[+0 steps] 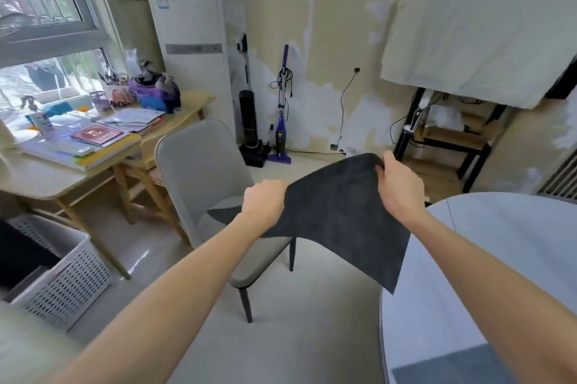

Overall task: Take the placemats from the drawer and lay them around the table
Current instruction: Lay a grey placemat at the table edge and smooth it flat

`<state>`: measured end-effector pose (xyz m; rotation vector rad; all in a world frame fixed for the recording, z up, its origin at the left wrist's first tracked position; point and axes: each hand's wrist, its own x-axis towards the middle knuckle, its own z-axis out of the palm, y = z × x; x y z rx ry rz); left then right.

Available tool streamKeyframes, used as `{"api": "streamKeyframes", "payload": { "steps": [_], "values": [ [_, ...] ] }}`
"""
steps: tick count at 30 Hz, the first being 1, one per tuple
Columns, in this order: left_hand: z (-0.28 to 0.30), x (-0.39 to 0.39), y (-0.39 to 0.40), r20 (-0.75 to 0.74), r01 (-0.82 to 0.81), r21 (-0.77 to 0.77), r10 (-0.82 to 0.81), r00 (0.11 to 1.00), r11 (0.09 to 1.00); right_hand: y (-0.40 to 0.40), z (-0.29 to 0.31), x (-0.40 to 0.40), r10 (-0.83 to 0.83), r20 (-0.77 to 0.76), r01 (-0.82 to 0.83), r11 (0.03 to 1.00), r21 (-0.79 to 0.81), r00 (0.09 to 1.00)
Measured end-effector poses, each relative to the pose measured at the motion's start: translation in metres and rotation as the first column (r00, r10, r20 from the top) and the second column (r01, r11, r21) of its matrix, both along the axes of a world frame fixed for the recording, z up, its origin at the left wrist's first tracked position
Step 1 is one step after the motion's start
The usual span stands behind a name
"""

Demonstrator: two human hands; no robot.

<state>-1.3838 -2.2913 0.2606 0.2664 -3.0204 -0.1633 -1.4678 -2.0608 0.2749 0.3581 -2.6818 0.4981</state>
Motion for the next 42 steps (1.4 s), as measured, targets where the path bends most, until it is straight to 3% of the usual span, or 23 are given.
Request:
{"api": "streamKeyframes", "payload": {
  "steps": [5, 9, 14, 21, 27, 29, 36, 42],
  "values": [
    [-0.011, -0.102, -0.011, -0.018, 0.175, -0.093, -0.178, 0.984, 0.980, 0.004, -0.019, -0.062, -0.134, 0.047, 0.132, 0.990, 0.043, 0.990],
    [-0.021, -0.198, 0.007, 0.001, 0.400, -0.174, -0.406, 0.914, 0.900, 0.031, -0.036, -0.101, -0.334, 0.093, 0.333, 0.943, 0.025, 0.938],
    [-0.006, -0.282, 0.066, 0.044, 0.659, -0.290, -0.678, 0.734, 0.694, 0.077, -0.051, -0.116, -0.597, 0.143, 0.604, 0.797, -0.009, 0.789],
    [-0.023, -0.349, 0.206, 0.064, 0.866, -0.386, -0.928, 0.368, 0.317, 0.155, -0.077, -0.077, -0.849, 0.197, 0.870, 0.491, -0.045, 0.490],
    [-0.051, -0.355, 0.338, 0.161, 0.879, -0.477, -0.984, 0.078, -0.008, 0.213, -0.130, -0.045, -0.925, 0.314, 0.974, 0.183, -0.132, 0.216],
    [-0.058, -0.360, 0.370, 0.221, 0.872, -0.481, -0.975, 0.022, -0.089, 0.227, -0.145, -0.048, -0.916, 0.372, 0.983, 0.099, -0.157, 0.152],
    [-0.088, -0.397, 0.458, 0.266, 0.933, -0.311, -0.959, -0.100, -0.183, 0.256, -0.176, -0.072, -0.838, 0.546, 0.992, -0.057, -0.116, 0.015],
    [-0.124, -0.406, 0.516, 0.363, 0.889, -0.227, -0.882, -0.301, -0.397, 0.256, -0.207, -0.084, -0.745, 0.646, 0.971, -0.236, -0.022, -0.166]
  ]
}}
